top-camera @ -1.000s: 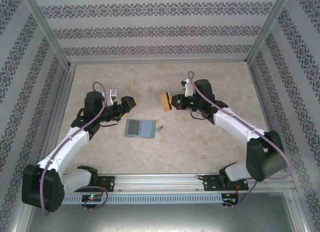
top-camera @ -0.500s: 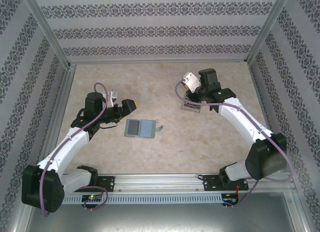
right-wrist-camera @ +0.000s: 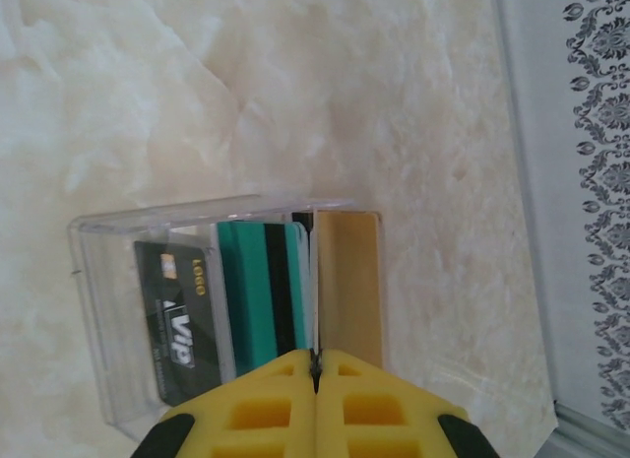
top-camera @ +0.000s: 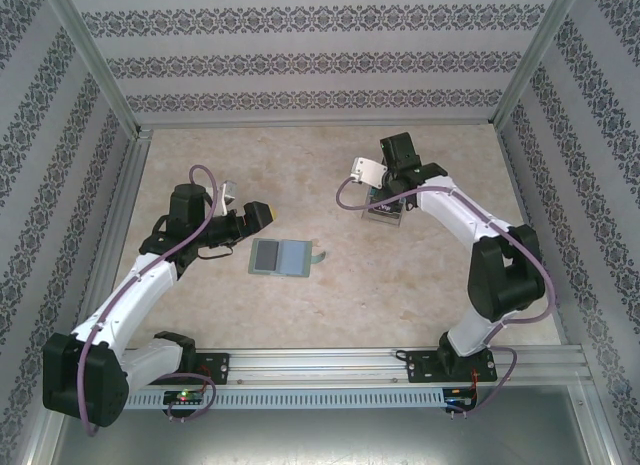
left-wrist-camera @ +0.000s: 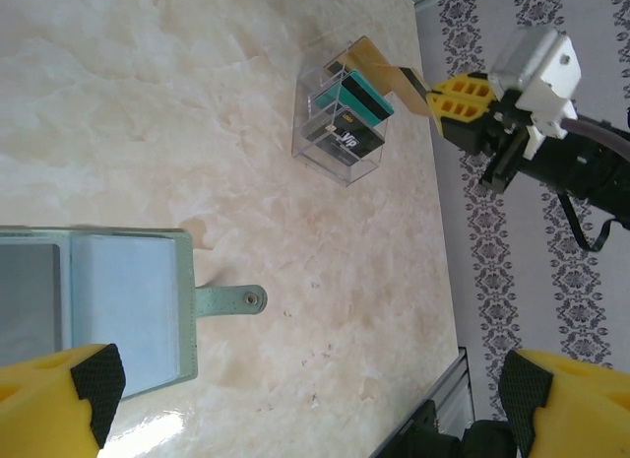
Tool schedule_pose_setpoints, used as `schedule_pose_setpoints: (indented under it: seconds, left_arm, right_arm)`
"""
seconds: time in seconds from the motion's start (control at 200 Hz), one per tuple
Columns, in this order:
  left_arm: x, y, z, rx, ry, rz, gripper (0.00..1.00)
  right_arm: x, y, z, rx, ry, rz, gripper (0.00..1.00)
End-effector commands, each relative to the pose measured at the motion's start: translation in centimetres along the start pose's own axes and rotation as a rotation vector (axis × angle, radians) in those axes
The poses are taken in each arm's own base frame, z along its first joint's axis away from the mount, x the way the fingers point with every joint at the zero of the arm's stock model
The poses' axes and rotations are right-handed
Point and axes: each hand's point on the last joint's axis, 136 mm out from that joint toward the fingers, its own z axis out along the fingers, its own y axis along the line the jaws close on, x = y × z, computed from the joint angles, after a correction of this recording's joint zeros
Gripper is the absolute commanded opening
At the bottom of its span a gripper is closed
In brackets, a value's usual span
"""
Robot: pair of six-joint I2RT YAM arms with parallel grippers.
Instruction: Take the credit cards out of the card holder
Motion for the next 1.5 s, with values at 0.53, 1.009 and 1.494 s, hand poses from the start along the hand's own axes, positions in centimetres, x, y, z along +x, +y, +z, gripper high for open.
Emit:
schedule_pose_setpoints:
  seconds: [0.53,1.009,1.494]
  left_arm:
    - [-0.5,0.4,-0.3,-0.038,-0.009,0.037,0.99]
    - [-0.5,1.1,-0.2,-0.068,-0.011,0.026,0.99]
    - [-0.7,1.5,0.2,-0.076,-0.005,0.017,0.99]
  right_arm:
    - [2.1,-1.5,2.4,-0.017,0.025,-0.008,0.0]
    - [2.9,-1.0,5.2,-0.053,0.028,0.029,0.0]
    - [3.1,-1.6,6.3,-0.048,0.031,0.074,0.0]
